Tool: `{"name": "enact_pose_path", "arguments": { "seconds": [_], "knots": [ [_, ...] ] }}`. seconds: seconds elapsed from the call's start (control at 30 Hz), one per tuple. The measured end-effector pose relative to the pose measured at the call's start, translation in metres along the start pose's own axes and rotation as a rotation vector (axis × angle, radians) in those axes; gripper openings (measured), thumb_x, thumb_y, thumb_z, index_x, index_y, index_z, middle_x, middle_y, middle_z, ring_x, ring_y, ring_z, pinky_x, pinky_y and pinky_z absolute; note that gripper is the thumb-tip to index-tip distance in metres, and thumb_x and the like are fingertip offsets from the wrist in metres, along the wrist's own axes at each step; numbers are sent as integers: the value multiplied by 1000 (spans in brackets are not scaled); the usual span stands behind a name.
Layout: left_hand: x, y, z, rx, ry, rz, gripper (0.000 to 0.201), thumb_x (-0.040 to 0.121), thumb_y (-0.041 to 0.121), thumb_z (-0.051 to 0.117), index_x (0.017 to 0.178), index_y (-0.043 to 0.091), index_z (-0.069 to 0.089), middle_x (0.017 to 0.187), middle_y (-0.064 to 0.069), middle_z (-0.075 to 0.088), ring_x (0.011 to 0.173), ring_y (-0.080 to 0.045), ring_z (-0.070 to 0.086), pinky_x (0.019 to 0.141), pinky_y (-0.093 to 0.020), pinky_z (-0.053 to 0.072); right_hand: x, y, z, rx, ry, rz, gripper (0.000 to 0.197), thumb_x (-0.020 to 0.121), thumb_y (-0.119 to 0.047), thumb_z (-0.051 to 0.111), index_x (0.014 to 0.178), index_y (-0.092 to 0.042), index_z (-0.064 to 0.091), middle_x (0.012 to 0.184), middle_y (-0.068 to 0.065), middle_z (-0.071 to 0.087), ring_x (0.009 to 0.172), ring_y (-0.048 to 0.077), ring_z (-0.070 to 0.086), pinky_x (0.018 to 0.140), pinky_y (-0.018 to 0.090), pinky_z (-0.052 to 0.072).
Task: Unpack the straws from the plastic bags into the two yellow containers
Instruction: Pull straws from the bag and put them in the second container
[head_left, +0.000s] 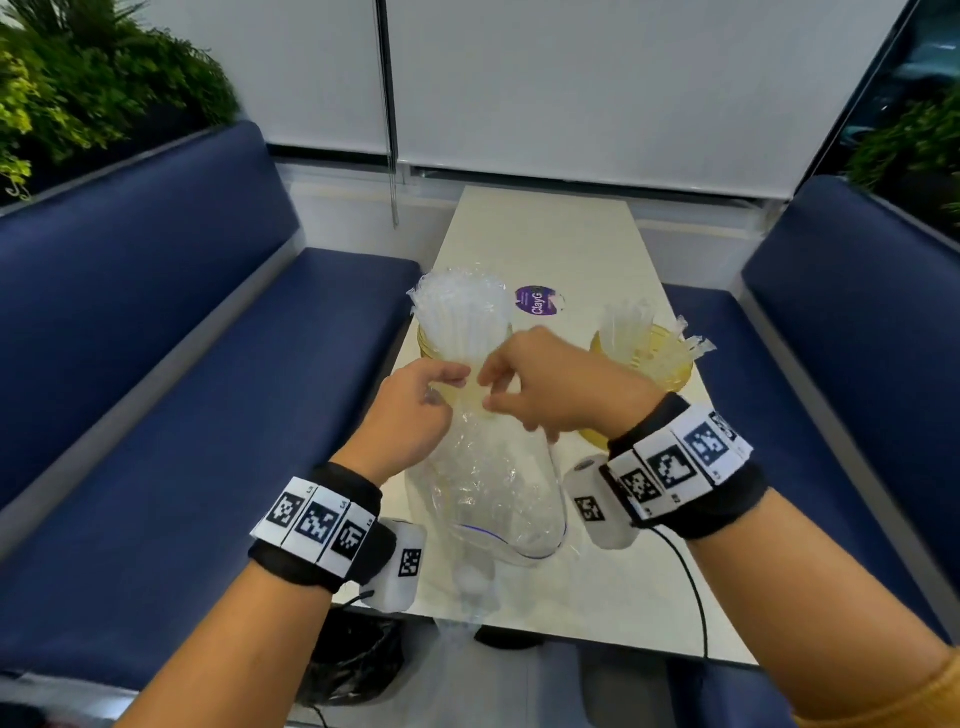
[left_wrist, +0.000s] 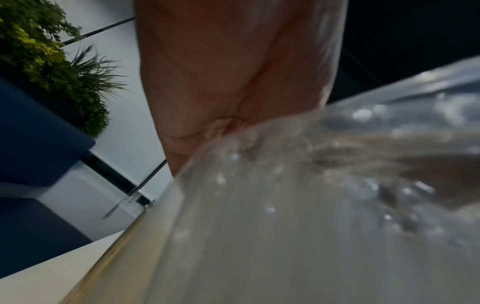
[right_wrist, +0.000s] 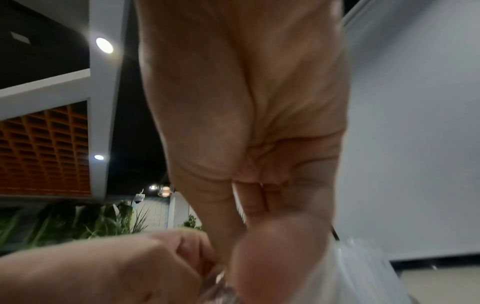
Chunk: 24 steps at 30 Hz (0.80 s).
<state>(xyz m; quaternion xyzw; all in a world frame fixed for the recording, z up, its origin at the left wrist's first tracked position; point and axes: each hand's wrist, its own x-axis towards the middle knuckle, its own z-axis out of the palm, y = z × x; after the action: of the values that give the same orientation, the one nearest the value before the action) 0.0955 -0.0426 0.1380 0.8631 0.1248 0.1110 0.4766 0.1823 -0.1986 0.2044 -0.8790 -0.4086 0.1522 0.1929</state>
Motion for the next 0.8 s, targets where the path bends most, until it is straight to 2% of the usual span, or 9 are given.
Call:
{"name": "enact_pose_path", "arguments": {
  "seconds": [0.07,0.13,0.23,0.43,0.47,0.53,0.6,0.67,0.8],
  "knots": [
    [-3,-2,-3,12,-7,7,56,89,-10,46,134,19,63,122,10,66,96,-5,60,76,-12,47,5,1,14,3,-141,121,45,100,-13,57,143,-9,48,121,9,66,50,13,67,45,22,51],
    [-5,-3,-6,6,-28,8,59,87,-12,47,134,21,63,117,15,64,97,-8,62,65,-8,46,10,1,23,26,-203,140,55,98,-2,53,150,-13,38,133,7,56,48,12,65,44,23,51],
    [-8,-5,-11,-22,-46,14,64,83,-16,47,131,24,62,109,16,63,93,-4,62,60,-6,46,15,-2,30,20,-286,85,61,92,4,57,146,-18,40,135,3,50,69,15,62,42,18,49],
    [-8,-16,-12,-96,-38,34,67,82,-18,45,129,24,65,114,18,63,97,-6,62,61,-9,49,21,-1,44,-118,-368,13,68,87,-7,72,145,-26,42,139,1,44,85,23,63,40,13,46],
    [-8,-18,-12,-110,-34,35,67,81,-18,45,129,24,65,118,16,63,99,-7,62,62,-11,50,22,-2,46,-146,-377,4,72,87,-7,73,148,-25,39,143,0,42,84,22,63,44,16,50],
    [-7,-22,-10,-131,-24,32,66,81,-18,46,128,24,66,120,14,64,102,-10,63,62,-13,51,21,-3,50,-184,-372,-21,70,88,-13,73,148,-23,39,146,0,45,82,19,62,66,27,59],
    [-6,-26,-10,-138,-1,20,65,81,-18,46,126,24,67,115,14,64,101,-8,64,60,-12,50,21,-3,52,-212,-316,-63,56,91,-22,72,140,-19,46,139,4,54,96,20,59,86,30,49],
    [-5,-29,-10,-136,38,17,63,82,-17,46,124,23,68,115,12,65,98,-8,64,65,-13,53,20,0,53,-211,-261,-76,43,94,-30,68,131,-17,51,128,5,59,104,20,54,85,28,40],
    [-4,-29,-11,-183,72,-17,47,92,-3,45,121,24,70,124,13,66,100,-4,63,90,-25,53,17,5,50,-147,-143,-50,43,98,-37,61,135,-19,49,130,3,60,107,19,57,90,33,45]
  ]
}}
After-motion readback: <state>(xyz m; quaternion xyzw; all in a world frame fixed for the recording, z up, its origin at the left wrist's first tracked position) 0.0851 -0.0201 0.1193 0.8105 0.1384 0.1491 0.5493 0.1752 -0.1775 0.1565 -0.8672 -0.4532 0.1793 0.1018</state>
